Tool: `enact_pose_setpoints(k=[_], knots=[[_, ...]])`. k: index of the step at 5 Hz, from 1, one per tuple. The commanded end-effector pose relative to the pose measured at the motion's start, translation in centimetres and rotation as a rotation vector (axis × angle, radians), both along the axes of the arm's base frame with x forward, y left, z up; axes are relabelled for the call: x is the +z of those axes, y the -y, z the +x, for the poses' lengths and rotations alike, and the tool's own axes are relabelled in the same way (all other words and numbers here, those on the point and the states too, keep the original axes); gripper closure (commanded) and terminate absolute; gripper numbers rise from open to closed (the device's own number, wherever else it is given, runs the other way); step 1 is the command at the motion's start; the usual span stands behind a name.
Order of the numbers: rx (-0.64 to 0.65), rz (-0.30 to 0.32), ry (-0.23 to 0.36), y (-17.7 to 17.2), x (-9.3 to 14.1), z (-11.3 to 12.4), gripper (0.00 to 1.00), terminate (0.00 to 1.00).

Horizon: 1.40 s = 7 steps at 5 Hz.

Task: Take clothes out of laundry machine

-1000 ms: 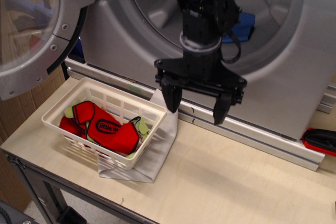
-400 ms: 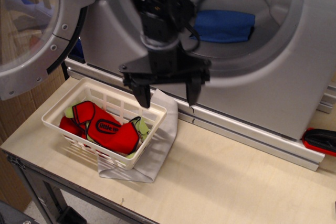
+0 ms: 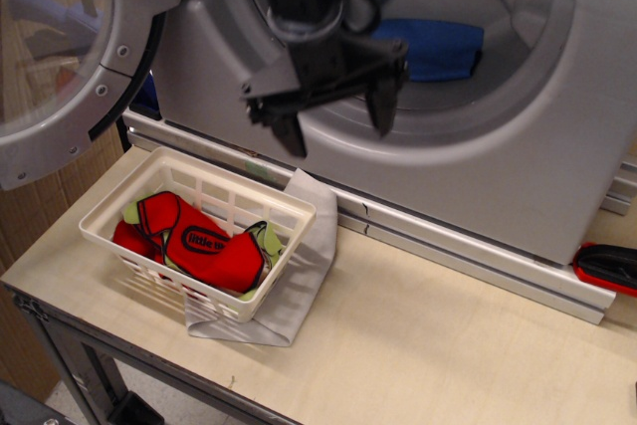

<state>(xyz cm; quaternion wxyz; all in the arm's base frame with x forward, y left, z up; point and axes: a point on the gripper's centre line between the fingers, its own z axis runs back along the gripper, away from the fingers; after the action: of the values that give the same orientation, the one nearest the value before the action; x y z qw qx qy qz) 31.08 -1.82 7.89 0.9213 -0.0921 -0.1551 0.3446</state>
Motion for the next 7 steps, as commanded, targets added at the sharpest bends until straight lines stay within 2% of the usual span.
enact_pose_setpoints(k=[1,3,5,6,7], knots=[[0.111,-0.001,0.186,-0.3,1.7,3.4,0.0,0.0],[0.195,-0.108,0.3,0.2,0.7,7.1,0.0,0.0],[0.212,-0.194,0.374,-0.4,0.2,9.9,0.0,0.0],[0.22,-0.268,0.399,-1.1,-0.5,10.6,0.0,0.0],[0.236,-0.261,0.364,-1.3,-0.9,11.2,0.0,0.0]])
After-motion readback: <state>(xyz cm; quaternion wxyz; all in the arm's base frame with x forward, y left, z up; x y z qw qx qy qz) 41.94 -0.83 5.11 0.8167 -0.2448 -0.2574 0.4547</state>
